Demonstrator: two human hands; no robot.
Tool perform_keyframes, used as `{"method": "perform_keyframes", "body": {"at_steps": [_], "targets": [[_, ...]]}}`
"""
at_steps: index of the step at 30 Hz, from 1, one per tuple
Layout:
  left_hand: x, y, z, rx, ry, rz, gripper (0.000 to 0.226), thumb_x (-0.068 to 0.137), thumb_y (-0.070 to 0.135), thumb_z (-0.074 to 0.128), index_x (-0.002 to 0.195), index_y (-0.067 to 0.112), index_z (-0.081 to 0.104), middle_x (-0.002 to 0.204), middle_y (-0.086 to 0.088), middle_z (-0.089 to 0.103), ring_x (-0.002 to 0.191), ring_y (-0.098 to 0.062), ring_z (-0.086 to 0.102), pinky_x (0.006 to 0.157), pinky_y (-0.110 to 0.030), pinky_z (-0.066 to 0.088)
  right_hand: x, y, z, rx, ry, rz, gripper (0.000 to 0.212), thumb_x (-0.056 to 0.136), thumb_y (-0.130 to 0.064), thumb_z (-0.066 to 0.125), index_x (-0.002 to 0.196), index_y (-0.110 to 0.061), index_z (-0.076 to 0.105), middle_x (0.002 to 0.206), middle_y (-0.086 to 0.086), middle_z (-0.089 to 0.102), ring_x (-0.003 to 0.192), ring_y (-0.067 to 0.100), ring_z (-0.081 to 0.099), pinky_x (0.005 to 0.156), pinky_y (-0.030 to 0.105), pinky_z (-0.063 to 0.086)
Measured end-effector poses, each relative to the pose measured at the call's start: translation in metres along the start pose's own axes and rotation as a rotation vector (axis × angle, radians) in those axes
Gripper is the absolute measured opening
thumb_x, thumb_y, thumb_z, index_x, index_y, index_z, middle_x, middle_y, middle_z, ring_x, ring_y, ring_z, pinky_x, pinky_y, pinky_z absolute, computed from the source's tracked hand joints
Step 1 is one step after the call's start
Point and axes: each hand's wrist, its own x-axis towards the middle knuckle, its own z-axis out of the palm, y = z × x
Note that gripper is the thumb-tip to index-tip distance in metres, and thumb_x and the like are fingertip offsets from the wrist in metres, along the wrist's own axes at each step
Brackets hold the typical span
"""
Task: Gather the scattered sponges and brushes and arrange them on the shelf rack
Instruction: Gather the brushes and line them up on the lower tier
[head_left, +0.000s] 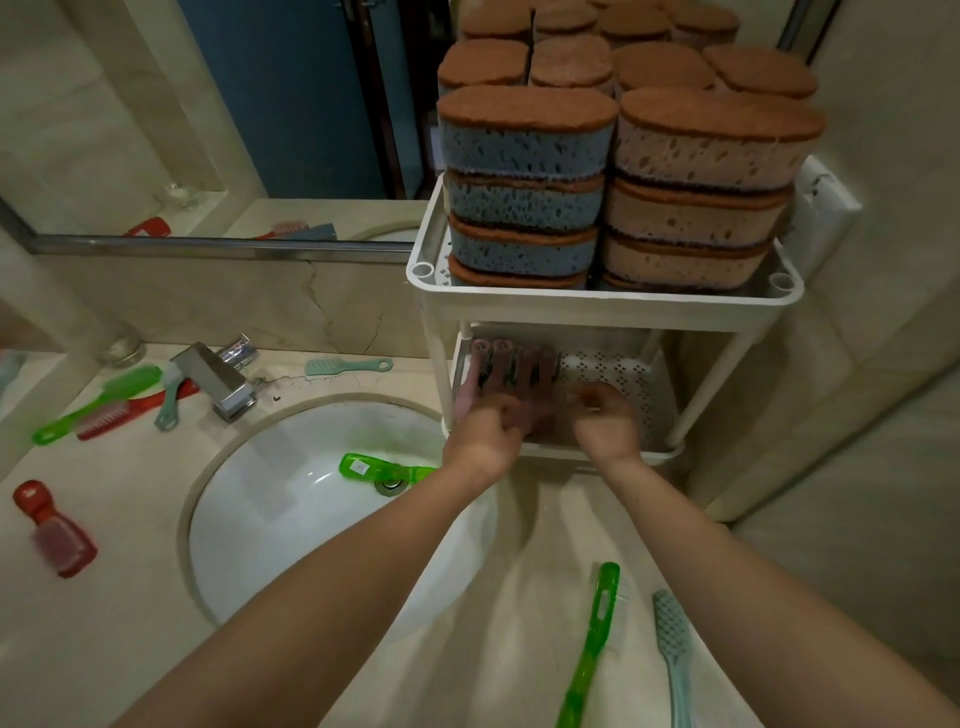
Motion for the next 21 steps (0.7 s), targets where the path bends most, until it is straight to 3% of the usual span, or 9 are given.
{"method": "perform_keyframes", "body": {"at_steps": [2, 4, 8, 12, 17, 21], "targets": [[-0.012, -0.003, 0.005, -0.039, -0.032, -0.034, 0.025, 0.091, 0.015, 0.052, 0.112, 0.02, 0.064, 0.137, 0.0, 0.053, 0.117, -0.019, 0.056, 0.095, -0.034, 0.047, -0.018, 0.0, -0.008, 0.021, 0.026, 0.008, 0.018, 0.086, -0.002, 0.058, 0.097, -0.014, 0.066, 0.096, 0.0, 0.064, 0.091, 0.015, 0.056, 0.077, 0.016, 0.038], [-0.025, -0.004, 0.01, -0.091, -0.059, -0.04, 0.027, 0.092, 0.017, 0.05, 0.117, 0.02, 0.061, 0.118, -0.002, 0.063, 0.107, -0.024, 0.06, 0.092, -0.036, 0.048, -0.037, 0.002, -0.015, 0.022, 0.035, 0.007, 0.02, 0.087, -0.003, 0.057, 0.101, -0.014, 0.067, 0.097, -0.001, 0.064, 0.094, 0.014, 0.057, 0.081, 0.021, 0.039], [-0.052, -0.006, 0.02, -0.134, -0.167, -0.047, 0.025, 0.089, 0.016, 0.051, 0.112, 0.023, 0.06, 0.092, 0.0, 0.065, 0.092, -0.023, 0.064, 0.083, -0.032, 0.051, -0.08, 0.013, -0.029, 0.062, 0.07, 0.02, 0.019, 0.087, 0.0, 0.056, 0.097, -0.013, 0.066, 0.098, 0.001, 0.065, 0.097, 0.015, 0.059, 0.089, 0.024, 0.044], [-0.083, -0.012, 0.037, -0.162, -0.272, -0.082, 0.025, 0.089, 0.015, 0.052, 0.113, 0.021, 0.06, 0.077, 0.011, 0.057, 0.072, -0.009, 0.061, 0.067, -0.021, 0.046, -0.122, 0.034, -0.039, 0.031, 0.092, 0.11, 0.02, 0.084, -0.002, 0.058, 0.093, -0.018, 0.065, 0.091, -0.003, 0.066, 0.09, 0.017, 0.062, 0.087, 0.03, 0.049], [-0.119, -0.015, 0.058, -0.19, -0.465, -0.176, 0.023, 0.091, 0.012, 0.05, 0.112, 0.02, 0.054, 0.079, 0.006, 0.059, 0.073, -0.013, 0.063, 0.058, -0.021, 0.045, -0.16, 0.059, -0.052, 0.008, 0.103, 0.219, 0.025, 0.082, -0.003, 0.059, 0.099, -0.019, 0.065, 0.096, 0.001, 0.064, 0.082, 0.014, 0.06, 0.071, 0.022, 0.046], [-0.138, -0.018, 0.07, -0.141, -0.577, -0.224, 0.035, 0.094, 0.015, 0.048, 0.129, 0.018, 0.048, 0.096, 0.001, 0.062, 0.068, -0.007, 0.054, 0.049, -0.014, 0.038, -0.181, 0.073, -0.057, -0.035, 0.112, 0.31, 0.032, 0.086, -0.011, 0.062, 0.118, -0.015, 0.059, 0.112, 0.006, 0.056, 0.099, 0.02, 0.058, 0.082, 0.028, 0.047]]}}
